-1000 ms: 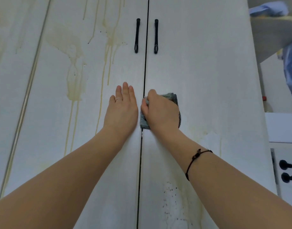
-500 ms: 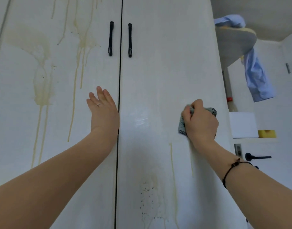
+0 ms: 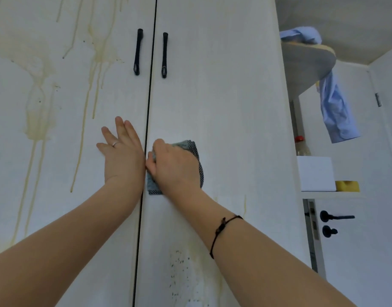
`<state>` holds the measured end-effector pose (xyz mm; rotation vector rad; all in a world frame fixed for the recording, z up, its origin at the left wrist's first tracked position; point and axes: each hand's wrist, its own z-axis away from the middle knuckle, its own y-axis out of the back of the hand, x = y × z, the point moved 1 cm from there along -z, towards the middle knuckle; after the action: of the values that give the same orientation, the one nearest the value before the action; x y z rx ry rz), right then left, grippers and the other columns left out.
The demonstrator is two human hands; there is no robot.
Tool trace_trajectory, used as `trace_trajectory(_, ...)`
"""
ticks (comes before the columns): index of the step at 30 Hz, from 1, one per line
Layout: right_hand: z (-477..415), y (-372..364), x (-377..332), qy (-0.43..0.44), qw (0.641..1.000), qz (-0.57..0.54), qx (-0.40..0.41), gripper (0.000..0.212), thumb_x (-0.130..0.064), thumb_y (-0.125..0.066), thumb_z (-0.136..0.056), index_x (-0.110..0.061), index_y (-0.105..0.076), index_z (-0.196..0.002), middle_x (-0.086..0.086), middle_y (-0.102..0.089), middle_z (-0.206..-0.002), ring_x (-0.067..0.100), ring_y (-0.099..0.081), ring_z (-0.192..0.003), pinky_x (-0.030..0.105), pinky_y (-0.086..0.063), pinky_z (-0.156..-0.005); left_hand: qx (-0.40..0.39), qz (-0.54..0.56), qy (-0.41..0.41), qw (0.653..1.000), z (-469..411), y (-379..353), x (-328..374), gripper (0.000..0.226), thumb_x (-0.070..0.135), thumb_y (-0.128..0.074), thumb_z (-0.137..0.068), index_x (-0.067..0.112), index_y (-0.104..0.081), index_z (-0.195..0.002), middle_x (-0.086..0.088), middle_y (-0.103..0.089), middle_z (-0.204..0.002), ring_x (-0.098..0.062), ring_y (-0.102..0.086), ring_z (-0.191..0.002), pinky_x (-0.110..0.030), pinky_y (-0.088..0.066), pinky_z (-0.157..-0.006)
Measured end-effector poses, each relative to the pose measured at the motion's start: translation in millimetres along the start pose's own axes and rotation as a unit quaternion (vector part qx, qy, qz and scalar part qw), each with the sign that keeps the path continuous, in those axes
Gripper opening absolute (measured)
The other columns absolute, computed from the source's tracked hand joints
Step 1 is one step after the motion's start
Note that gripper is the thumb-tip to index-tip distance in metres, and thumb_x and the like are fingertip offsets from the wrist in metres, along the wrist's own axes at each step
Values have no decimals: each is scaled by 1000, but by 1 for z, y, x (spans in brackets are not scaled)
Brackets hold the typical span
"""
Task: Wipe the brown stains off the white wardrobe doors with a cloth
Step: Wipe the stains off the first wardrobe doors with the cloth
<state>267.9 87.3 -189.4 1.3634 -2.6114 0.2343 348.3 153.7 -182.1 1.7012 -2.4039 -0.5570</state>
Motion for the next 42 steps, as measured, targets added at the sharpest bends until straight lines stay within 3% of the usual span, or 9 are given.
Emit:
trace_trajectory(4,11,13,30,4,1000,-4,-1,17,-19,-65,-86,-12,-54,-75,-1,-54,-55,22,-39,-45,28,-16,-46,-11,-2,-1,1000,4,7,-1,90,15,-55,-99,-17,13,-148,-34,3,-161,-47,-24,-147,-43,-44,-108)
trace_trajectory(14,76,65,167,-265,963,51,17,18,-42,-42,-97,-29,-41,-86,-10,-47,-57,15,-47,-49,23,-22,-46,-24,24,-28,999,6,11,-7,90,11,-54,-98,-18,16,-146,-36,9,-159,-50,-20,-147,-45,-41,-111)
trace_trajectory(19,150,72,150,-323,944,55,33,18,-46,-40,-97,-42,-30,-83,-16,-45,-55,4,-44,-47,20,-23,-44,-17,36,-25,999,7,4,-6,92,13,-56,-97,-18,16,-147,-35,7,-160,-49,-21,-147,-43,-43,-109)
trace_trajectory(23,162,57,96,-245,969,26,-36,15,-38,-53,-89,-35,-44,-78,-14,-51,-60,10,-48,-50,24,-30,-43,-13,45,-30,998,11,2,-8,92,10,-56,-96,-17,17,-147,-35,8,-160,-49,-21,-147,-44,-44,-108)
trace_trajectory(27,104,47,80,-98,992,52,-59,25,-42,-43,-86,-23,-56,-77,-7,-55,-56,19,-50,-46,24,-20,-45,-14,58,-40,997,11,1,-8,91,7,-55,-96,-16,16,-147,-35,8,-159,-51,-22,-146,-44,-45,-107)
trace_trajectory(32,33,43,106,-186,980,58,-24,17,-37,-45,-94,-22,-45,-87,-7,-53,-59,19,-47,-52,25,-20,-45,-10,73,-44,996,15,-3,-11,92,11,-55,-96,-15,16,-148,-36,8,-159,-51,-21,-146,-46,-42,-109)
trace_trajectory(37,100,50,80,-197,979,29,-50,15,-34,-50,-91,-22,-51,-82,-9,-52,-58,15,-48,-48,26,-32,-42,-11,105,-38,994,19,2,-14,91,7,-56,-96,-13,16,-149,-34,9,-160,-52,-19,-146,-49,-40,-111)
trace_trajectory(40,153,59,69,-49,992,-15,-114,9,-30,-52,-79,-26,-55,-72,-9,-52,-55,14,-48,-46,25,-27,-45,9,118,-50,992,18,-2,-17,89,9,-52,-98,-12,17,-150,-34,9,-160,-53,-18,-146,-50,-37,-112)
trace_trajectory(42,153,58,77,76,992,-24,-99,9,-24,-58,-79,-21,-55,-71,-8,-49,-54,15,-45,-46,26,-30,-45,22,121,-62,990,18,-6,-19,82,9,-44,-100,-13,17,-149,-36,9,-159,-54,-19,-145,-50,-38,-111)
